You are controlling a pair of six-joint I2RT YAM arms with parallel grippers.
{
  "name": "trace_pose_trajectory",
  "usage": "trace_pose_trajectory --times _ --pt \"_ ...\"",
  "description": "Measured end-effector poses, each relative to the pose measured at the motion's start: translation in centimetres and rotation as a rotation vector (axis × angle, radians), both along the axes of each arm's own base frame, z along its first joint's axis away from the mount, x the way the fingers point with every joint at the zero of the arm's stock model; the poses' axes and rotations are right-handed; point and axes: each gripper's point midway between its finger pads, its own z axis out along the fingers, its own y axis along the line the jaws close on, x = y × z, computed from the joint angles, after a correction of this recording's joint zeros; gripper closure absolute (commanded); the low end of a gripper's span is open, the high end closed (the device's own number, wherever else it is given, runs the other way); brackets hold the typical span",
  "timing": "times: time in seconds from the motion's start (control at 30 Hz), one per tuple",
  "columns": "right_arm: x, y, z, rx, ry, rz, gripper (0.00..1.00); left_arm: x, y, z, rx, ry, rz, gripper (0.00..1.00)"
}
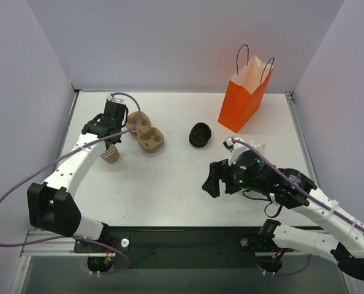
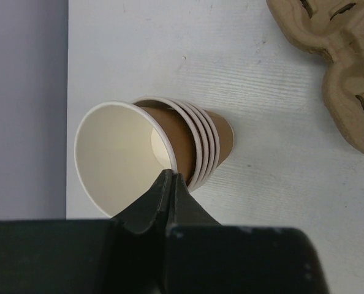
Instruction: Pack the takeout coffee
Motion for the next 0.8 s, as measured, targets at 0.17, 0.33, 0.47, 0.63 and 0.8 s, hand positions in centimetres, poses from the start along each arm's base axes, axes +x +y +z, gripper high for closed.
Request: trace_pose_trajectory --times 0.17,0.33,0.47,0.63,0.8 --pt "0.1 0.2 -0.1 -0.001 0.001 0.000 0.16 -0.3 0.3 0.4 0.063 -0.005 0.017 1.00" --pt "0.1 0.2 -0.1 -0.003 0.002 0.000 0.16 -0.7 0.0 1.2 0.126 0.004 0.011 1.00" --pt "0.1 0.2 -0.1 -0.003 0.002 0.000 0.17 -0.1 -1.1 4.1 0.150 -0.034 -0.011 1.00" --pt "0.2 0.2 -0.1 -0.001 0.002 -0.004 0.17 0.2 -2.7 8.7 0.125 -0.119 -0.038 1.00" --pt "0.5 -0.1 0.1 0.008 -0.004 -0.043 0.17 -2.2 -6.8 10.2 0.100 -0.138 -0.145 1.00"
